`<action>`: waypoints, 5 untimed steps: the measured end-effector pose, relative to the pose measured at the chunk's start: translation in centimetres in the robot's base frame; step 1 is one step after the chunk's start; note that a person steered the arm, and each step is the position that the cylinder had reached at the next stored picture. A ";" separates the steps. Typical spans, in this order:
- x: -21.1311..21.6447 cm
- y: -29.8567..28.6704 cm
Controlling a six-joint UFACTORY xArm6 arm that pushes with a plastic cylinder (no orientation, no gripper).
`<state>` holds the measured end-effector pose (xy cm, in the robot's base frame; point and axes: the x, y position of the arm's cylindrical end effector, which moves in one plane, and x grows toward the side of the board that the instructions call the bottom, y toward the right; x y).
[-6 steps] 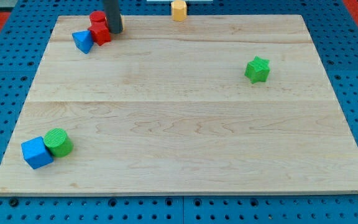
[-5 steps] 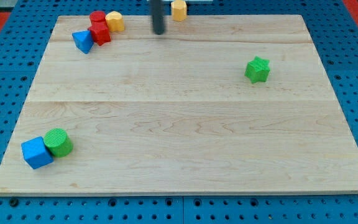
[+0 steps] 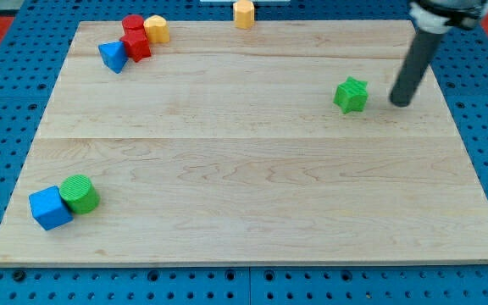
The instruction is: Push the green star towards the yellow hexagon
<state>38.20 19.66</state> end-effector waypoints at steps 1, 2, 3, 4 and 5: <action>0.2 -6.1; -3.5 -7.3; -6.4 -9.1; -5.1 -9.3; -4.3 -9.5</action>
